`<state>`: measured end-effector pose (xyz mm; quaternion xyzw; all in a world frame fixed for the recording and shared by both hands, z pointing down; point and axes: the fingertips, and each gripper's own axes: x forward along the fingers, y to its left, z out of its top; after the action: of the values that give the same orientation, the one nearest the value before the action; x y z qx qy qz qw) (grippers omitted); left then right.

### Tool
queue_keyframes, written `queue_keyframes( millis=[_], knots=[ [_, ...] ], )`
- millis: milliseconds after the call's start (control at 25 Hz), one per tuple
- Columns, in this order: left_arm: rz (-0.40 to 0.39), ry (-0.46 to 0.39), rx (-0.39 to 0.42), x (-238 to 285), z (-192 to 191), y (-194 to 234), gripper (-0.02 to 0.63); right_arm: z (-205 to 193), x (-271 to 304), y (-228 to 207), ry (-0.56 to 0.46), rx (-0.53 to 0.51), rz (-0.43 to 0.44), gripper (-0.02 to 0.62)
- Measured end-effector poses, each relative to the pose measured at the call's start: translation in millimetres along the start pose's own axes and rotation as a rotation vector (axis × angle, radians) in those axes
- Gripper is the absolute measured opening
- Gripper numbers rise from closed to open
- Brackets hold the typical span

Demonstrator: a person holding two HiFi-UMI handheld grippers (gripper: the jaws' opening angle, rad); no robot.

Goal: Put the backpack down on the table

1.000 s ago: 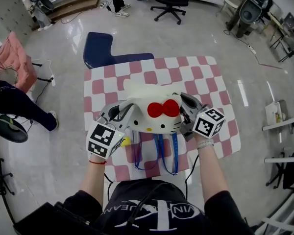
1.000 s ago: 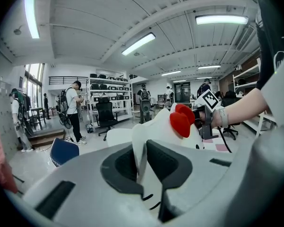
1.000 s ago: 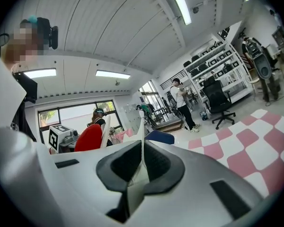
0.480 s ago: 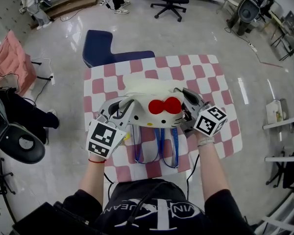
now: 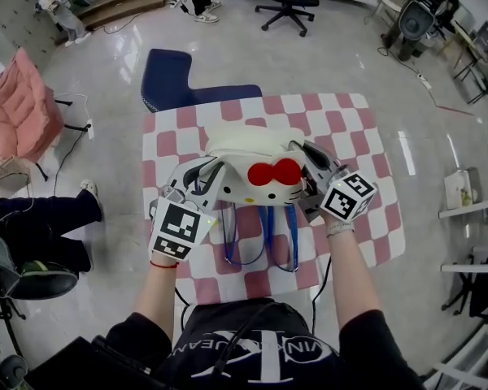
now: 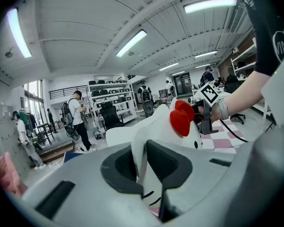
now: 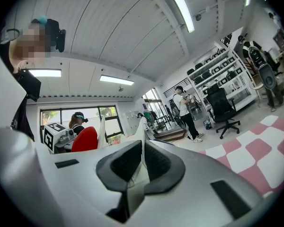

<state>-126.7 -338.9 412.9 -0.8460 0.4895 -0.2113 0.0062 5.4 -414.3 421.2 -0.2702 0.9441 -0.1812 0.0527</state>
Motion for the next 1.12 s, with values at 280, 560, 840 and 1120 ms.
queue_keyframes(
  millis=[280, 560, 840, 1120],
  knots=[
    [-0.026, -0.011, 0.052, 3.4, -8.2, -9.6, 0.043, -4.7, 2.0, -2.3, -0.006, -0.042, 0.028, 0.015],
    [-0.060, -0.011, 0.087, -2.8, -14.0, -21.9, 0.037, -14.0, -3.9, 1.0, -0.005, -0.055, 0.058, 0.017],
    [-0.110, -0.009, 0.087, -9.7, -19.0, -40.6, 0.037, -21.1, -18.9, 4.6, -0.003, -0.040, 0.072, 0.021],
    [-0.182, -0.027, 0.085, -17.3, -18.5, -47.2, 0.037, -25.6, -26.2, 10.7, 0.033, -0.050, 0.107, 0.021]
  ],
)
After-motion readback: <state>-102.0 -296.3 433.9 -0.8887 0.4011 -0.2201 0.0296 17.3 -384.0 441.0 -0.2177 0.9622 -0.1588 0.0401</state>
